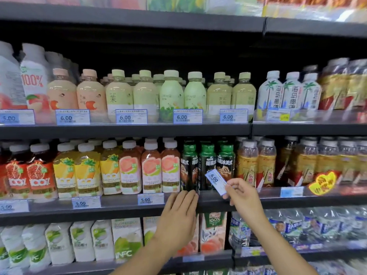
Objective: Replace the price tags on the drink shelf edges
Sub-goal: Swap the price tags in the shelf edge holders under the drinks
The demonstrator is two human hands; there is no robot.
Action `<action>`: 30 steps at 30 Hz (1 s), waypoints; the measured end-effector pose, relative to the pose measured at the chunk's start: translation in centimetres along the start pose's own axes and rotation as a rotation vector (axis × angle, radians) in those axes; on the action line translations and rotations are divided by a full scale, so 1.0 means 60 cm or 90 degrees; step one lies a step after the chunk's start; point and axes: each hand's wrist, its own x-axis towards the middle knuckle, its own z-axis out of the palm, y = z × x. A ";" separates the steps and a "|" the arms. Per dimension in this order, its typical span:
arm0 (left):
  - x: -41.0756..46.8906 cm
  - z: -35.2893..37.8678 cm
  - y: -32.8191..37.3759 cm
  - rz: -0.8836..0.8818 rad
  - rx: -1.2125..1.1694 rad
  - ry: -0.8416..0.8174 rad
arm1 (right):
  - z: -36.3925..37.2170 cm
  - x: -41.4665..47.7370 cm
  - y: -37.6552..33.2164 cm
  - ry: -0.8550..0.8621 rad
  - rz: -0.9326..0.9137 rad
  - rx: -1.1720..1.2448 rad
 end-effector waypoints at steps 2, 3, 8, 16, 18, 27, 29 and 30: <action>-0.003 0.004 0.001 0.014 0.030 0.013 | -0.001 -0.001 0.002 -0.014 0.001 -0.003; -0.004 0.004 0.001 0.021 0.042 0.020 | -0.002 -0.001 0.002 -0.020 0.001 -0.006; -0.010 -0.001 0.009 0.027 0.057 0.026 | -0.004 0.002 0.000 -0.033 0.011 -0.007; -0.004 -0.018 0.018 -0.012 0.000 0.027 | -0.004 0.005 0.002 -0.038 0.001 0.003; -0.003 -0.023 0.020 -0.025 -0.026 0.030 | -0.003 0.005 -0.001 -0.034 -0.035 -0.003; -0.004 -0.028 0.021 -0.051 -0.073 0.029 | 0.015 0.015 0.024 -0.037 -0.317 -0.307; -0.003 -0.030 0.022 -0.056 -0.074 0.030 | 0.017 0.017 0.035 -0.026 -0.371 -0.388; -0.003 -0.031 0.023 -0.059 -0.076 0.030 | 0.018 0.018 0.041 -0.018 -0.393 -0.423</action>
